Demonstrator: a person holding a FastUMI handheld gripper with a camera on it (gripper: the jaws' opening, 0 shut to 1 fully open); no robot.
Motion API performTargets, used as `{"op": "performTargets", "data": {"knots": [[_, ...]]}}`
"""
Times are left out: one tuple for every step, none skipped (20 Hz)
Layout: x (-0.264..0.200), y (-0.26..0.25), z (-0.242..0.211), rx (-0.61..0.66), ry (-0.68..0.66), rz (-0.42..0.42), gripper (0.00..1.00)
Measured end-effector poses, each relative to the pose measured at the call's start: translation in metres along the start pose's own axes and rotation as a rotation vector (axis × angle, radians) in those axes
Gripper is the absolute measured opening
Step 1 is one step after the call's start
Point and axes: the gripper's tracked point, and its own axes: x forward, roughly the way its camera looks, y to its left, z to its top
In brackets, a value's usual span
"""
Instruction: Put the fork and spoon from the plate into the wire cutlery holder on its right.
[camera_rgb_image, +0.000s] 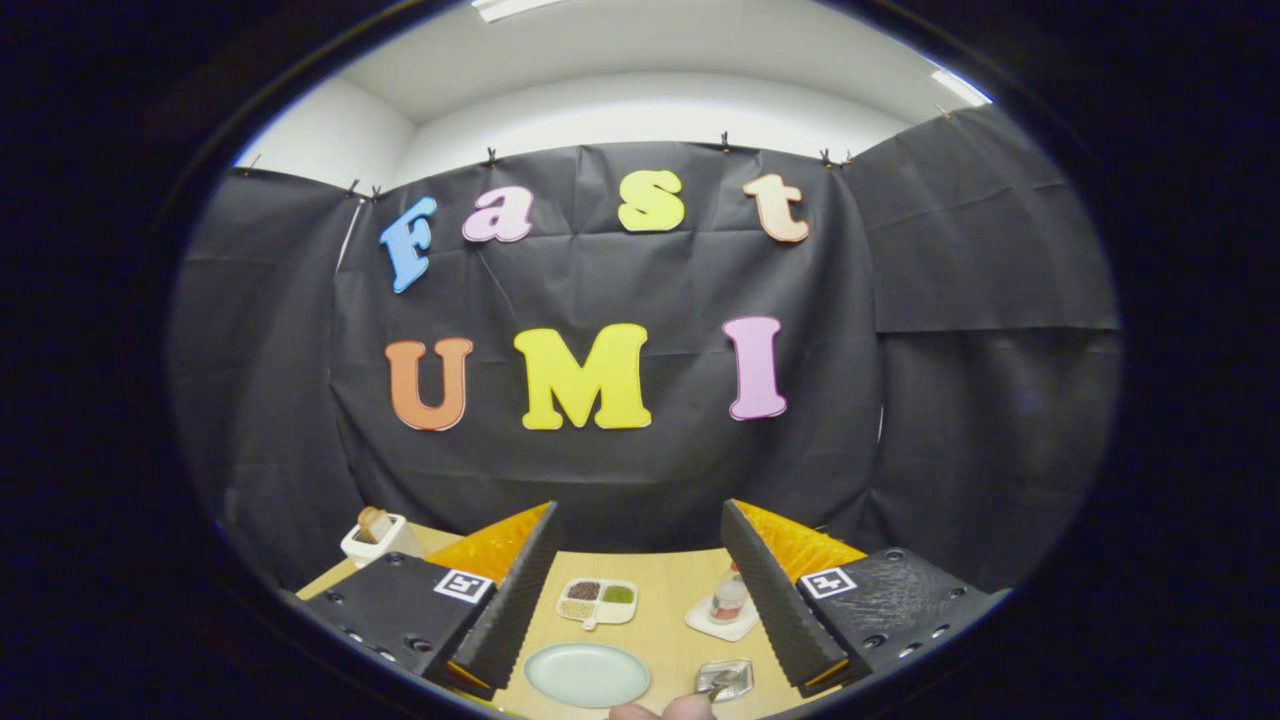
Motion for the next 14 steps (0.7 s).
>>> {"op": "performTargets", "data": {"knots": [[-0.001, 0.001, 0.000, 0.000, -0.001, 0.001, 0.96], [-0.002, 0.002, 0.001, -0.003, -0.005, 0.002, 0.96], [-0.002, 0.002, 0.003, -0.009, -0.010, 0.002, 0.96], [-0.003, 0.001, 0.005, -0.014, -0.018, -0.001, 0.96], [-0.002, 0.001, 0.007, -0.016, -0.023, -0.002, 0.96], [-0.003, 0.002, 0.007, -0.021, -0.027, -0.003, 0.96], [-0.003, 0.001, 0.009, -0.026, -0.033, -0.005, 0.96], [-0.005, 0.001, 0.012, -0.032, -0.040, -0.006, 0.96], [-0.005, 0.002, 0.013, -0.037, -0.047, -0.006, 0.96], [-0.006, 0.002, 0.014, -0.039, -0.053, -0.008, 0.96], [-0.006, 0.004, 0.015, -0.038, -0.057, -0.007, 0.96], [-0.005, 0.005, 0.015, -0.036, -0.055, -0.004, 0.96], [-0.005, 0.007, 0.014, -0.043, -0.056, -0.001, 0.96], [-0.004, 0.007, 0.015, -0.052, -0.058, 0.002, 0.96]]}}
